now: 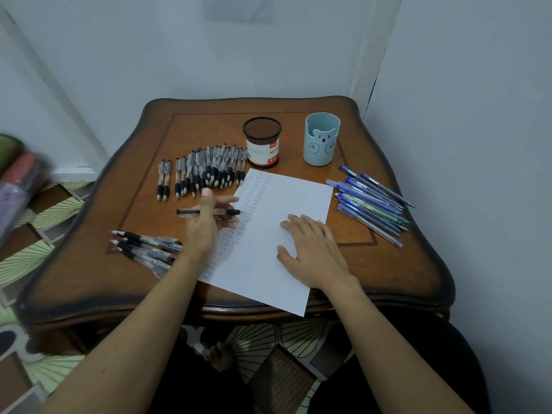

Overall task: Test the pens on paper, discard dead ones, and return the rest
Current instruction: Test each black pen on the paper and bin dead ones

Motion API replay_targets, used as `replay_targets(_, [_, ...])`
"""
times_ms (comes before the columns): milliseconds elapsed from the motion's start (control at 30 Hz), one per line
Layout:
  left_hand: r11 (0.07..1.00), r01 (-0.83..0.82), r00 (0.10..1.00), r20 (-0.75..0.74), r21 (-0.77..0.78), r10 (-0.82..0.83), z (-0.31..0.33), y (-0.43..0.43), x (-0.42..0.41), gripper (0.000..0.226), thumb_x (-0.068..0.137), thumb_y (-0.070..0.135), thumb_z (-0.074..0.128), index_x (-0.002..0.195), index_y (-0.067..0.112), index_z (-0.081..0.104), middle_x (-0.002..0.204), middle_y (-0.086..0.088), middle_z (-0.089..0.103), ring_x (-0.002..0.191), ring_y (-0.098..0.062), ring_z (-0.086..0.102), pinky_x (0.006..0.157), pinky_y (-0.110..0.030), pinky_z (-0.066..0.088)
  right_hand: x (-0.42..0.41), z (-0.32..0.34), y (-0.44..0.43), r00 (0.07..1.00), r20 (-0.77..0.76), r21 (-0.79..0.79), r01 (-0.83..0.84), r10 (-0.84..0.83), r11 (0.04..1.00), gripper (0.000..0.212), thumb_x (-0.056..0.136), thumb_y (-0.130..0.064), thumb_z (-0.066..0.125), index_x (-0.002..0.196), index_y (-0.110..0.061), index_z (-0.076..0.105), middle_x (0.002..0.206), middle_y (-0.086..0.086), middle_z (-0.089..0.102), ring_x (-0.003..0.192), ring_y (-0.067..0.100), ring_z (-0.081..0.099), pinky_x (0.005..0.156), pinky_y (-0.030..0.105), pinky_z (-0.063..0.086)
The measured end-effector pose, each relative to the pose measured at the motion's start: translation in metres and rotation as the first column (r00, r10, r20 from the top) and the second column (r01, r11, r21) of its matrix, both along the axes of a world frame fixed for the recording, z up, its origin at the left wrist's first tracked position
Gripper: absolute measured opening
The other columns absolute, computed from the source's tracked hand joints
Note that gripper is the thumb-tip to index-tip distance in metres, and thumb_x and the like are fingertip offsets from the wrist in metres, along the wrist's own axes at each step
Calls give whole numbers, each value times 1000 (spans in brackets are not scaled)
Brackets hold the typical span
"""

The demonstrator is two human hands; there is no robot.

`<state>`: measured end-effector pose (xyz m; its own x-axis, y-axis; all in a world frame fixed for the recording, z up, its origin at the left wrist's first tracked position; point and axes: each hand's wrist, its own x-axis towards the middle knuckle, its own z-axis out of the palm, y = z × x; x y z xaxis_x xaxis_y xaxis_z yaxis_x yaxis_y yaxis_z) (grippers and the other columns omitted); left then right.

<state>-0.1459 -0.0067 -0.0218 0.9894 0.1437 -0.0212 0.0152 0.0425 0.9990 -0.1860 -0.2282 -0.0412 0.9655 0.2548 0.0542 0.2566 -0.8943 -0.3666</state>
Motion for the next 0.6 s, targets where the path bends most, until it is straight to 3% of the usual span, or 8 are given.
replay_targets(100, [995,23,1000,2,98,-23,-1,3,2,28,95,28,67,95,1,72,94,-11,75,86,-26,72,81,-31,58,0,1,0,1000,-6,2,1,-1,1000,59,97,-53,32,150,-29,33,162,-7,25,150,13,14,124,42,6])
replay_targets(200, [953,54,998,-1,299,-57,1,6,2,20,86,17,79,89,2,66,79,-7,69,66,-11,64,64,-22,54,0,1,0,1000,-6,5,1,-1,1000,58,96,-53,32,150,-30,34,162,-7,25,150,13,14,124,42,7])
replay_targets(367, [945,21,1000,13,327,-27,4,2,1,14,88,4,74,88,0,61,73,-14,66,54,-15,61,46,-27,51,1,0,0,1000,2,6,2,-2,1000,56,98,-52,36,150,-29,35,162,-8,26,150,13,15,124,42,7])
replay_targets(467, [952,-18,999,48,306,3,4,-2,-3,19,86,-4,72,74,-7,57,67,-18,68,50,-17,63,40,-26,47,1,0,0,1000,8,12,3,-3,1000,54,99,-50,39,149,-29,35,161,-8,26,150,13,15,124,41,6])
replay_targets(600, [930,-124,992,41,346,118,-2,1,0,36,71,-14,61,54,9,39,51,-12,45,44,-23,45,44,-27,38,1,0,0,1000,12,14,2,-3,1000,54,99,-51,39,149,-29,36,161,-8,27,149,12,16,124,41,6])
